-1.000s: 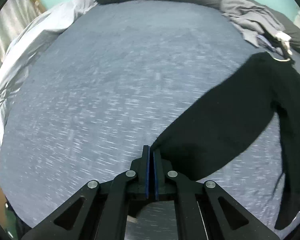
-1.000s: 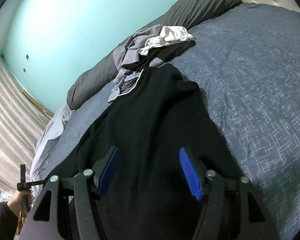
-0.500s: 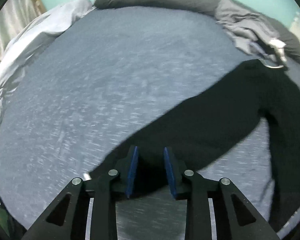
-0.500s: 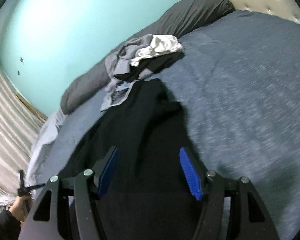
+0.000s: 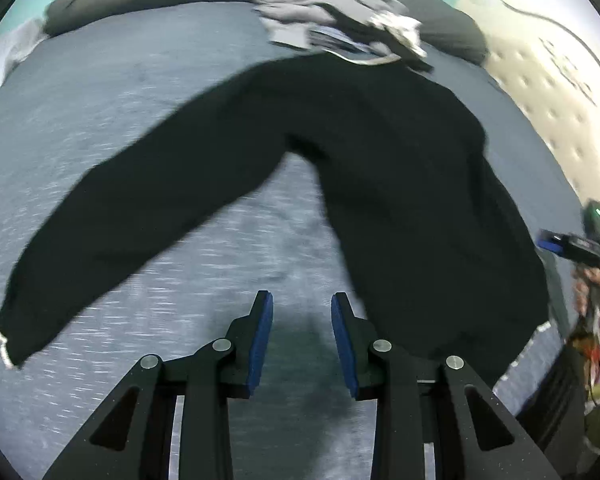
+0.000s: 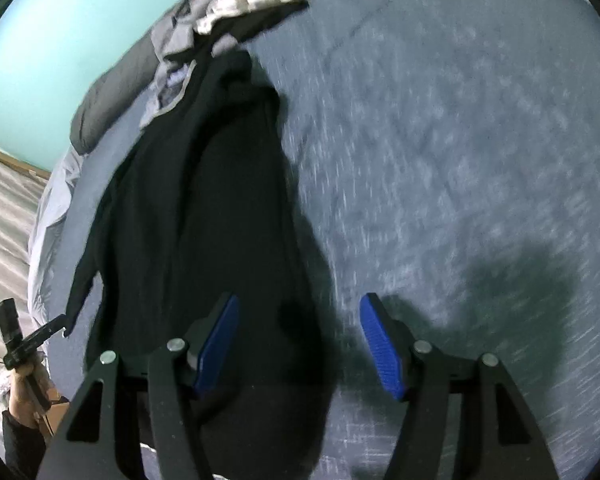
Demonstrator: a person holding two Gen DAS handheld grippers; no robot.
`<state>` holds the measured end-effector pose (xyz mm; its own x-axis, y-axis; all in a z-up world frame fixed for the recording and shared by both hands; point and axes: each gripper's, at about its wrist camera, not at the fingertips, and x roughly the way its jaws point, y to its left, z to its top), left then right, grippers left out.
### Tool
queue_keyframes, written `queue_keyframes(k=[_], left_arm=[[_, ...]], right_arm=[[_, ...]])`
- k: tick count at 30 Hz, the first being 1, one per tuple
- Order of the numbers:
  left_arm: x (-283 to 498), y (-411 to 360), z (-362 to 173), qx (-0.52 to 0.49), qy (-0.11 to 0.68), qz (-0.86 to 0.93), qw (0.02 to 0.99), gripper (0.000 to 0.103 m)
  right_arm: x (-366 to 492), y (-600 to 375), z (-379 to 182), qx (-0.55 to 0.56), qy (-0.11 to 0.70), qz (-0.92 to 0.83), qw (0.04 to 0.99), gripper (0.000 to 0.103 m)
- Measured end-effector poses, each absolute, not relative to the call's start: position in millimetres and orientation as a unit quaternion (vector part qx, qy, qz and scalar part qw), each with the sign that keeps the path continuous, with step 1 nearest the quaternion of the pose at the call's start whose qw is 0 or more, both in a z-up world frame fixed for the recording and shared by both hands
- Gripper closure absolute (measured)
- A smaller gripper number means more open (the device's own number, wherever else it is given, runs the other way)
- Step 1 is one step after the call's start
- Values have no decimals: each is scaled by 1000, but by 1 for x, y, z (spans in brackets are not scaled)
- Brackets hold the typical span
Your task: Fold clothes
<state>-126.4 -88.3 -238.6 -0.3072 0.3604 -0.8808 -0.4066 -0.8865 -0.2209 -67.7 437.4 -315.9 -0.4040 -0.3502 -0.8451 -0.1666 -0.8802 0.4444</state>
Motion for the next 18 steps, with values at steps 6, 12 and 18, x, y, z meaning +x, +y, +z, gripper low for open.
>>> queue_keyframes(k=[6,12,18], left_arm=[[-113,-63,-231,-528,30,805,267,70],[-112,-60,-231,-526,27,805,273,70],[-114,-68,-238,-534,18,803,266,69]], right_arm=[[-65,416,-326,555,-211,-802,71,88],[-63,377,-290,517,-185,-828,113,95],[-78,301,-277,511,-161,-822,195,95]])
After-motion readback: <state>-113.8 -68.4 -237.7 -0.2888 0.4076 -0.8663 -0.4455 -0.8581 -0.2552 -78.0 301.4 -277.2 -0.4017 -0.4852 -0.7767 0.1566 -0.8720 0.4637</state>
